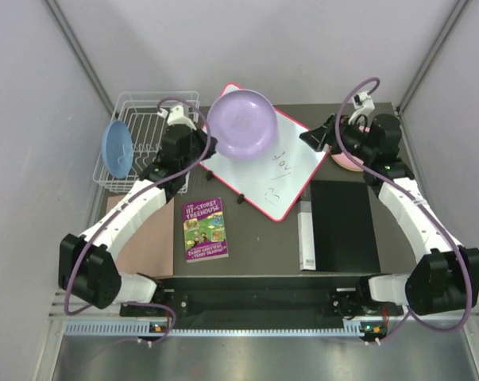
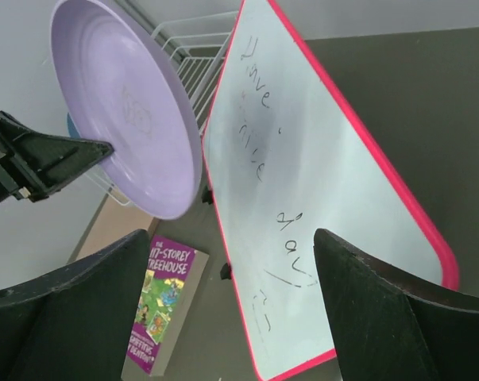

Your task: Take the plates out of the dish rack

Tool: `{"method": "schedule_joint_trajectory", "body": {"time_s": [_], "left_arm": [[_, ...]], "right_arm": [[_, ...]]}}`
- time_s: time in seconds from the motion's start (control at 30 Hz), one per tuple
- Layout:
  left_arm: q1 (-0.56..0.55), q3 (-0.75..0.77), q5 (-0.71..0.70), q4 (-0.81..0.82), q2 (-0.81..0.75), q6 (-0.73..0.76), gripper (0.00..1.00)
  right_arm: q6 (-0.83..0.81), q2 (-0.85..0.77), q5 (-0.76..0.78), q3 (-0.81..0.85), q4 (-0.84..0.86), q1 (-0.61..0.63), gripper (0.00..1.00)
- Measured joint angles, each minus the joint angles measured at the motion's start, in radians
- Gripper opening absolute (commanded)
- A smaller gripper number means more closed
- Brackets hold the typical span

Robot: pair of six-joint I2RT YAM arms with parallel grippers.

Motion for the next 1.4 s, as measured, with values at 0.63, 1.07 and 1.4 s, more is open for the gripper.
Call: {"method": "schedule_joint_trajectory", "body": {"time_s": [0.63,1.07,1.4], "left_arm": [[-0.121,-0.023,0.040,0.042,0.061,-0.059,0.00],[-0.130,-0.021,0.044,0.092,0.065,0.001,0.62],[-0.187,-0.052,-0.010,0.183,-0.066,0.093,0.84]], "right_arm": [[-0.062,0.177,0.093,0.059,-0.017,0.159,0.35],[-0.137,0.176,0.195,0.074,-0.082,0.156,0.00],[-0.192,-0.103,0.265,0.073,-0.198,0.069,0.00]]}}
